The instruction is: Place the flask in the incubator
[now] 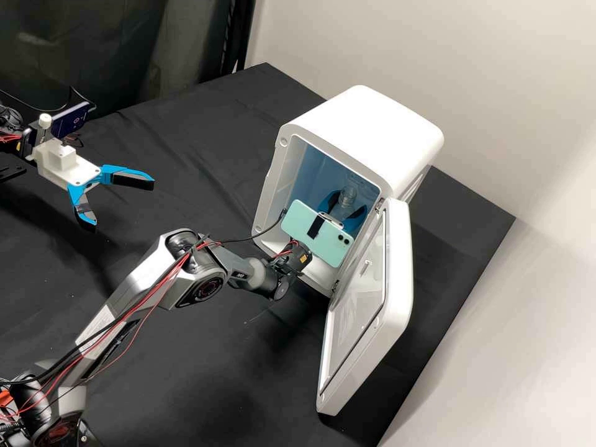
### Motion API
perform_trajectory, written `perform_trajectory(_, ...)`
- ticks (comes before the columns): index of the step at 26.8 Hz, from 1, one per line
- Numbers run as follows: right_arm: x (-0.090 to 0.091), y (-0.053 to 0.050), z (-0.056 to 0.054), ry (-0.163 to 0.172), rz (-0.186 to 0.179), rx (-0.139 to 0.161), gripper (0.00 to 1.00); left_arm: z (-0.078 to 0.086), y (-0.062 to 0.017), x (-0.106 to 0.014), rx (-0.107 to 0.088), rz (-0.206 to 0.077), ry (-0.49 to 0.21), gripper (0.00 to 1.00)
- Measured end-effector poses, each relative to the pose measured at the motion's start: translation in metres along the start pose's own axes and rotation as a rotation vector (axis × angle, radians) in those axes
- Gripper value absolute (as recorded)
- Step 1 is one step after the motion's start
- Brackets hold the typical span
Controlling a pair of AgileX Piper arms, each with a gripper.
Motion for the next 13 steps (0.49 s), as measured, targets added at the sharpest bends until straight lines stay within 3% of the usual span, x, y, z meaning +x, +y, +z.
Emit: perform_trajectory(13,0.0034,0.0024,-0.0010,0.001,0.004,0.003,0.00,0.0000,0.0000,0.0000,0.000,0.000,0.000,1.00)
